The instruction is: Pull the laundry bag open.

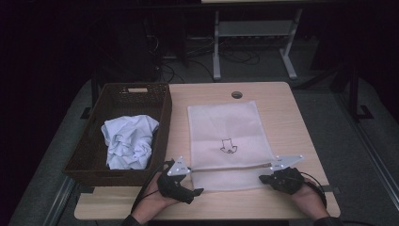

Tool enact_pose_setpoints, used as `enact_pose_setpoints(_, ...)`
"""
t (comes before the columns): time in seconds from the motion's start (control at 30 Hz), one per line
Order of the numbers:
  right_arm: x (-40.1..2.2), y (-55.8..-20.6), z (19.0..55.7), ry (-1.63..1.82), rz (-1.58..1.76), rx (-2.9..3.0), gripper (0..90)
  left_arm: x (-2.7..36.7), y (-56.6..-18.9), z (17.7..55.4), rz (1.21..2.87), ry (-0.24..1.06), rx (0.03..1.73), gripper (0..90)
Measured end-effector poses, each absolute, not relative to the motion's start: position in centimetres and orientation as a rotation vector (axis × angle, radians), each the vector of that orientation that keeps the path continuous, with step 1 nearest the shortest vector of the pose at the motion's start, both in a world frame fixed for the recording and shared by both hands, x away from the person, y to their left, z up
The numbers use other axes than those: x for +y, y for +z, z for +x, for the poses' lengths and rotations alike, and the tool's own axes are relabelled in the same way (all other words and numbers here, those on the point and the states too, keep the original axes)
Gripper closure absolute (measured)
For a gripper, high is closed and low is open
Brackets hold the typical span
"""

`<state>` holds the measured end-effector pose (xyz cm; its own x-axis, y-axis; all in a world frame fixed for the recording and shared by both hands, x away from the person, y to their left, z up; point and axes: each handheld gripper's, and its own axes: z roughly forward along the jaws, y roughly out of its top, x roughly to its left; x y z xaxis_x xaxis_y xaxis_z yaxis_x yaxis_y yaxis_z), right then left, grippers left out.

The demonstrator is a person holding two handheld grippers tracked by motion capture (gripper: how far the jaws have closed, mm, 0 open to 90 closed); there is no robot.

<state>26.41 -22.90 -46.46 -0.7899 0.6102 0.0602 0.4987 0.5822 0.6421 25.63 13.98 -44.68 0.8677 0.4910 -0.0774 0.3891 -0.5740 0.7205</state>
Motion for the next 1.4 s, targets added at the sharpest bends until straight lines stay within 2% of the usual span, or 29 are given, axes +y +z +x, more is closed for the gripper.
enact_pose_setpoints(0.13,-21.9,-46.4,26.7,1.004,0.897,2.659,88.7,13.9,-44.8,25.5,2.263,0.148,0.612,13.6)
enact_pose_setpoints(0.5,-25.0,-44.9,27.5,1.101,0.923,2.590,65.8,14.4,-44.7,25.7,2.246,0.142,0.621,14.0)
enact_pose_setpoints(0.87,-27.3,-45.4,29.2,1.090,0.936,2.533,49.0,14.4,-44.7,25.5,2.251,0.151,0.623,14.3)
enact_pose_setpoints(1.17,-28.1,-46.3,30.4,1.074,0.884,2.567,42.3,14.2,-44.8,25.9,2.248,0.151,0.612,14.3)
enact_pose_setpoints(1.4,-27.7,-47.0,30.5,1.014,0.860,2.618,44.1,14.1,-44.9,25.7,2.254,0.150,0.603,14.3)
